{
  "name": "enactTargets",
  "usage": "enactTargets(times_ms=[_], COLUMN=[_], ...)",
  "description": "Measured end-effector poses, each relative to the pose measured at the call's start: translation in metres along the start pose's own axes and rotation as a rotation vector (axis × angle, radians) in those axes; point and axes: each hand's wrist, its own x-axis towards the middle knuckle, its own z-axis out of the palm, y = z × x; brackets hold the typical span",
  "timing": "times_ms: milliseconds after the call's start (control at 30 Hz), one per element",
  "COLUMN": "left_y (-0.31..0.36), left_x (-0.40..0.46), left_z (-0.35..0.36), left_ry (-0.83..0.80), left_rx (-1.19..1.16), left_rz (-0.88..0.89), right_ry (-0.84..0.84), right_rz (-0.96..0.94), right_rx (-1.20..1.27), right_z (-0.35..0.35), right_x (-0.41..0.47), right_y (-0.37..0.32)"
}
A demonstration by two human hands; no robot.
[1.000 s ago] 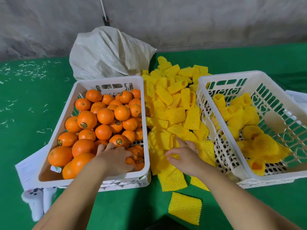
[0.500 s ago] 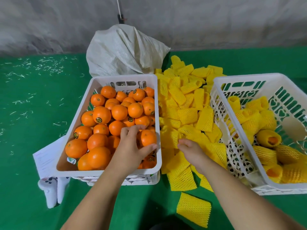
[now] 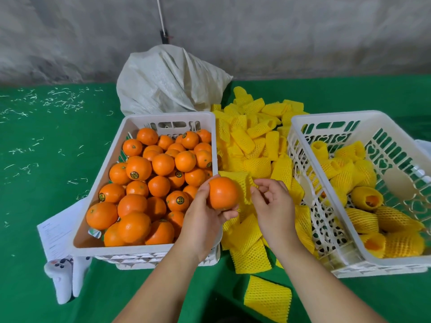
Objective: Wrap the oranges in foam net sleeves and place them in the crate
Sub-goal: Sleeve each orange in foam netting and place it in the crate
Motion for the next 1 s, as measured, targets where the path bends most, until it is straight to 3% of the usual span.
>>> enactTargets(times_ms=[100,200,333,500,600,867,1000], left_y=[-0.004,-0.009,-0.01,-0.003,0.002,0.004,0.001], left_x=[0.002,0.005,0.007,0.002,0.001,-0.003,-0.004], left_z=[-0.003,-0.011,-0.015,-0.02,-0.021,-0.023,-0.017], left_ry=[-0.03,-0.064,-0.141,-0.339,-0.427,-0.471,-0.362], left_rx=[-0.085,0.008,0.028,-0.115,-0.153,-0.016,-0.007], left_rz=[-0.031,0.065,0.052,-0.102,-0.164,-0.185,-0.174], right_ry=[0.037,-0.056,-0.211,0.001,-0.028,-0.058,-0.102], right_rz=[-0.143,-0.106,-0.014,-0.017,-0.048,0.062,0.064], right_rx=[-0.137,-0.053,0.092,-0.041,-0.08,-0.174,-0.103], right_z=[-0.002,0.001,0.008,0.004,0.008,0.005,0.002], right_x=[-0.001,-0.003,-0.005,0.003,0.002,0.001,0.002], right_y=[-0.006,-0.013,-0.022,-0.023,-0.027,-0.028,-0.034])
